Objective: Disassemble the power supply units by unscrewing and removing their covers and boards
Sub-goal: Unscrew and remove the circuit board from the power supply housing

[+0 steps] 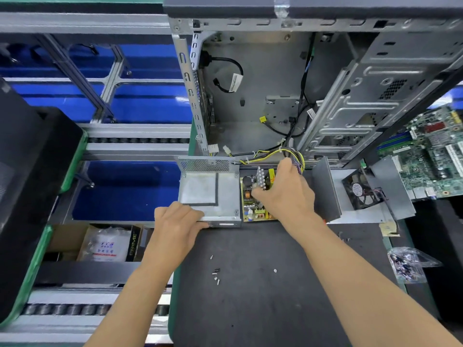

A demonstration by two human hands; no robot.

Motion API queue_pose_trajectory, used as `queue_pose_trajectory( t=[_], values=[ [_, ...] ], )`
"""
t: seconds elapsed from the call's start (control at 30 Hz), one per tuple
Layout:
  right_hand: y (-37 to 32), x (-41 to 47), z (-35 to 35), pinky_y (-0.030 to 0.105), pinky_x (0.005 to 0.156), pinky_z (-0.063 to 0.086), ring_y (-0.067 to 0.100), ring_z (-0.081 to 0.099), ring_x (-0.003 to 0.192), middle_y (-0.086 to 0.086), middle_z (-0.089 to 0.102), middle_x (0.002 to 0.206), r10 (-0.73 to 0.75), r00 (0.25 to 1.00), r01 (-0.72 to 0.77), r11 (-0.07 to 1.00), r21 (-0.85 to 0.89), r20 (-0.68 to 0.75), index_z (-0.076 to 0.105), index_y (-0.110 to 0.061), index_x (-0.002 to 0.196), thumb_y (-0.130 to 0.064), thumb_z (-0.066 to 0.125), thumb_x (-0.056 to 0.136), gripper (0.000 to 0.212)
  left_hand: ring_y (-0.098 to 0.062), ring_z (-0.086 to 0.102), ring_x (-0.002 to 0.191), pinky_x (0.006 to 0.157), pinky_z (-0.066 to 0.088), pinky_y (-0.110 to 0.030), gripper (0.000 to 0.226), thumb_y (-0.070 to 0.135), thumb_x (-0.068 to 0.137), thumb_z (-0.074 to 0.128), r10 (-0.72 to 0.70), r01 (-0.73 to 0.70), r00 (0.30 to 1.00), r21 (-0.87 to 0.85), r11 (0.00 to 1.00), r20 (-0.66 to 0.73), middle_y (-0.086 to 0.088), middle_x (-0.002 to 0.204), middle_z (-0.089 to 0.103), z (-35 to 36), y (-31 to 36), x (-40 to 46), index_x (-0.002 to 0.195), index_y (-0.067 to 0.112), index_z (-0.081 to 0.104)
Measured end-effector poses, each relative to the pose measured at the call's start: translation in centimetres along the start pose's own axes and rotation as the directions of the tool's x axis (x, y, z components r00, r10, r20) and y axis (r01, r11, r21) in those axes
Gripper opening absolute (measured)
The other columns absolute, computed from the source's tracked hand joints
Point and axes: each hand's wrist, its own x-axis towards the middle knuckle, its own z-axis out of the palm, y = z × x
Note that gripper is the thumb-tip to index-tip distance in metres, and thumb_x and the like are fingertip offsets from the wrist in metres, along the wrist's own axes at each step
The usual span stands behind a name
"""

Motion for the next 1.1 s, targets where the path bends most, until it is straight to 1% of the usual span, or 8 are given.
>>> queue_pose_trajectory(
  t=[0.33, 0.47, 0.53, 0.6, 0.73, 0.83, 0.93, 1.1],
  values=[
    [0.3, 0.8, 1.0, 0.039, 0.070, 0.040, 0.036, 0.053, 0.105, 0.009, 0.056, 0.114, 0.065, 0.998, -0.066, 0.997, 0.048, 0.022, 0.035, -0.014, 0.111, -0.054, 0.071, 0.072, 0.067, -0.015, 0.037, 0.074, 0.069, 0.015, -0.029, 0.029, 0.035, 0.091, 0.057, -0.014, 0.014, 1.000, 0.001, 1.000, 0.005, 0.007, 0.068, 0.057, 0.7, 0.4, 0.3, 0.077, 0.013, 0.071],
    [0.4, -0.4, 0.5, 0.043, 0.081, 0.045, 0.038, 0.054, 0.104, 0.013, 0.057, 0.116, 0.024, 1.000, -0.024, 0.999, -0.030, 0.003, 0.041, -0.009, 0.117, -0.066, 0.062, 0.082, 0.070, -0.017, 0.042, 0.075, 0.072, 0.022, -0.029, 0.031, 0.040, 0.090, 0.057, -0.023, 0.024, 0.999, -0.019, 1.000, 0.041, 0.008, 0.072, 0.058, 0.7, 0.2, 0.1, 0.083, 0.014, 0.072],
    [1.2, -1.9, -0.4, 0.045, 0.081, 0.045, 0.037, 0.055, 0.100, 0.011, 0.059, 0.110, -0.022, 0.998, 0.017, 0.997, -0.072, -0.065, 0.045, -0.010, 0.115, -0.069, 0.051, 0.087, 0.066, -0.016, 0.045, 0.080, 0.078, 0.023, -0.027, 0.035, 0.047, 0.087, 0.058, -0.043, 0.045, 0.997, -0.033, 0.998, 0.063, 0.009, 0.077, 0.061, 0.5, 0.3, 0.0, 0.090, 0.015, 0.074],
    [3.4, -3.9, -1.4, 0.045, 0.074, 0.043, 0.037, 0.054, 0.093, 0.010, 0.060, 0.099, -0.061, 0.975, 0.058, 0.998, -0.020, -0.212, 0.051, -0.011, 0.108, -0.053, 0.057, 0.092, 0.045, -0.016, 0.047, 0.092, 0.086, 0.021, -0.027, 0.043, 0.055, 0.083, 0.059, -0.093, 0.096, 0.993, -0.041, 0.995, 0.079, 0.009, 0.092, 0.065, 0.3, 0.7, -0.1, 0.103, 0.020, 0.073],
    [10.7, -8.5, -2.5, 0.043, 0.062, 0.043, 0.038, 0.054, 0.078, 0.011, 0.059, 0.081, 0.002, 0.928, -0.019, 0.999, -0.041, -0.372, 0.059, -0.009, 0.091, -0.027, 0.079, 0.082, 0.028, -0.027, 0.047, 0.104, 0.088, 0.023, -0.033, 0.036, 0.048, 0.085, 0.065, -0.112, 0.111, 0.988, -0.018, 0.994, -0.105, 0.007, 0.113, 0.061, 0.3, 2.9, -0.5, 0.115, 0.028, 0.063],
    [13.7, -9.8, -2.0, 0.042, 0.064, 0.042, 0.038, 0.055, 0.080, 0.012, 0.062, 0.081, 0.056, 0.979, -0.085, 0.986, -0.142, -0.197, 0.065, -0.007, 0.091, -0.039, 0.079, 0.080, 0.036, -0.026, 0.054, 0.095, 0.091, 0.028, -0.029, 0.019, 0.032, 0.091, 0.064, -0.016, -0.006, 0.980, -0.113, 0.994, -0.200, 0.000, 0.104, 0.062, 1.1, 5.8, -0.2, 0.107, 0.024, 0.059],
    [14.2, -9.5, -1.2, 0.041, 0.075, 0.040, 0.032, 0.053, 0.095, 0.004, 0.065, 0.096, 0.093, 0.996, -0.093, 0.976, -0.198, -0.011, 0.065, -0.014, 0.105, -0.046, 0.066, 0.090, 0.036, -0.023, 0.057, 0.092, 0.089, 0.040, -0.029, 0.013, 0.023, 0.094, 0.063, 0.121, -0.144, 0.987, -0.244, 0.959, -0.105, -0.001, 0.100, 0.062, 2.8, 9.4, -0.1, 0.106, 0.018, 0.061],
    [13.9, -9.8, -0.9, 0.045, 0.077, 0.044, 0.033, 0.048, 0.087, 0.011, 0.058, 0.090, 0.036, 0.994, -0.044, 0.997, -0.069, -0.107, 0.064, -0.005, 0.100, -0.023, 0.072, 0.085, 0.025, -0.022, 0.060, 0.101, 0.084, 0.051, -0.039, 0.020, 0.019, 0.092, 0.066, 0.170, -0.116, 0.971, -0.290, 0.950, 0.169, -0.001, 0.108, 0.065, 5.7, 13.0, -0.7, 0.110, 0.011, 0.068]
  ],
)
